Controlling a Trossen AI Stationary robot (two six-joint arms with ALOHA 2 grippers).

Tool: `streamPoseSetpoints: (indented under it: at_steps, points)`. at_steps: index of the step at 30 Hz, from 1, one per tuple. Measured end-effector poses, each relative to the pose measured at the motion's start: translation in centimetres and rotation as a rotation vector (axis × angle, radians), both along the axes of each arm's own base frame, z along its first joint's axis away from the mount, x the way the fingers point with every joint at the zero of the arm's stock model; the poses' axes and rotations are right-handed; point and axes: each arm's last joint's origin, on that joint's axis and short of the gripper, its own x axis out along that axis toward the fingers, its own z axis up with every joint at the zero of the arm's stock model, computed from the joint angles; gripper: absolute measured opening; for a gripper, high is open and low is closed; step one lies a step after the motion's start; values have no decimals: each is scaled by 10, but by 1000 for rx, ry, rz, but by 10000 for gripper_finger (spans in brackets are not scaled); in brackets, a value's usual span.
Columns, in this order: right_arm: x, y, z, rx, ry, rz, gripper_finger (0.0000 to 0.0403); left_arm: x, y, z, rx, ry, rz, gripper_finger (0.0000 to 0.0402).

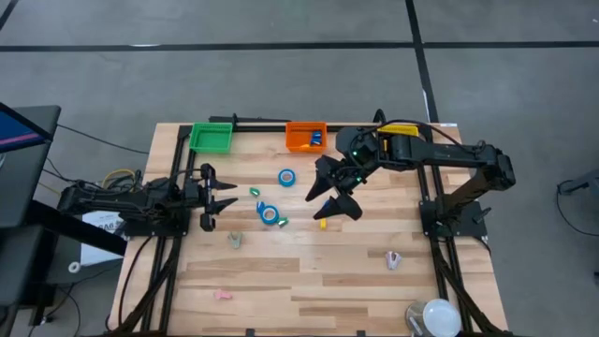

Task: Pick and place Stapler, Stapler remover, tape
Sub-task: Put the green stapler into the orange bin

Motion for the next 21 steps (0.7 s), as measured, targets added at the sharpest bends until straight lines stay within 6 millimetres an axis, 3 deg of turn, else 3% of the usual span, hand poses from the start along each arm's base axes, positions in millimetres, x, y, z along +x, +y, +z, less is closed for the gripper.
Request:
streamPoseSetpoints:
  at_steps: [21]
  points:
    - [-1,-1,-2,-4,20,-1,313,0,0,0,0,0,1,168]
